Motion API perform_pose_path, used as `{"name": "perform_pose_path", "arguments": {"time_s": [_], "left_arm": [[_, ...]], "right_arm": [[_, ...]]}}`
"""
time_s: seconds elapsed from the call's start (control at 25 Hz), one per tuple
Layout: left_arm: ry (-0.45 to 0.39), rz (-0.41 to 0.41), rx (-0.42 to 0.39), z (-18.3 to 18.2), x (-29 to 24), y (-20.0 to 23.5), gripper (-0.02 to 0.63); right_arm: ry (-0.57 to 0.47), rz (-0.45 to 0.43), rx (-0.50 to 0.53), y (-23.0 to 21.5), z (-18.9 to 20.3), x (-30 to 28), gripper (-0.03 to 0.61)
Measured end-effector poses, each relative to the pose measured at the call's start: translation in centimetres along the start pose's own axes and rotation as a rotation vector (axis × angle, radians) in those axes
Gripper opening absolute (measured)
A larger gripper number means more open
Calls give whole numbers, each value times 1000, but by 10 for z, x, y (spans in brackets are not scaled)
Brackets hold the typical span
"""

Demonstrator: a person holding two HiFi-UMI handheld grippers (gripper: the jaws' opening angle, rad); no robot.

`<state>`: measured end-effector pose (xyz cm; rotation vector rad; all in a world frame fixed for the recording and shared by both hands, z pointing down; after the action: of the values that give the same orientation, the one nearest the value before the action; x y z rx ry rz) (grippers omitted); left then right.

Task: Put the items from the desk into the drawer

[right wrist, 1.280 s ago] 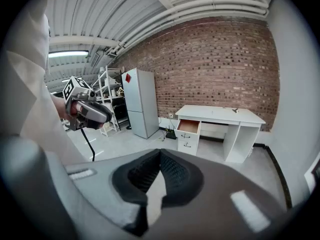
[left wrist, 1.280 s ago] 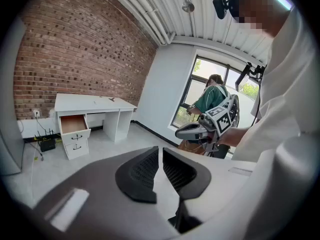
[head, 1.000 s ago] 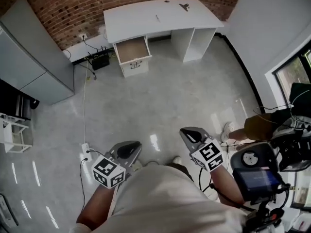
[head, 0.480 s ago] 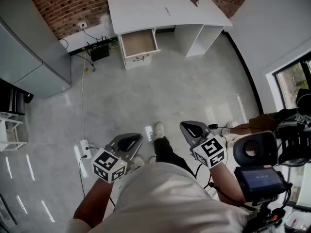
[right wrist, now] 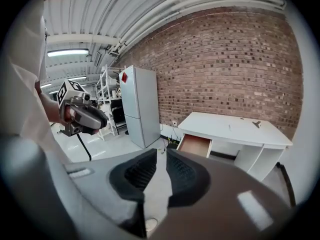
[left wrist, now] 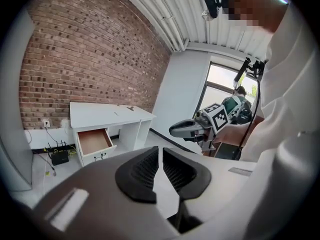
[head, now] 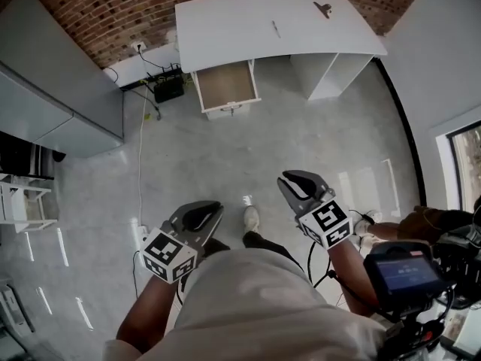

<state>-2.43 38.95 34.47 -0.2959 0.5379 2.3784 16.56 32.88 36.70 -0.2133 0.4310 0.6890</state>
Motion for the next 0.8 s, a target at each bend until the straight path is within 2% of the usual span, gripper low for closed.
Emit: {"name": "perform_pose_path", "arguments": {"time_s": [0.16, 0.36, 0.8], "left_arm": [[7, -20, -12, -18, -48, 15, 34], [38, -11, -13, -32, -82, 52, 39], [23, 111, -41, -101, -136, 205, 46]], "right_arm": [[8, 0, -36, -58, 10, -17, 48], [22, 8, -85, -102, 10, -59, 48], [95, 137, -107, -198, -56, -183, 49]]}}
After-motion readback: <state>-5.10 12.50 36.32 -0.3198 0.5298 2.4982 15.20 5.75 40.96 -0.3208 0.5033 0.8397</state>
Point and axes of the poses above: the fingertips, and each gripper's own axes: x backward along the fingers, y to its left, z out of its underside, the point moved 4 cm from there along x, backward along the fingers, and after that the axes turned 3 degrees about -y, right-handed, at the moved point
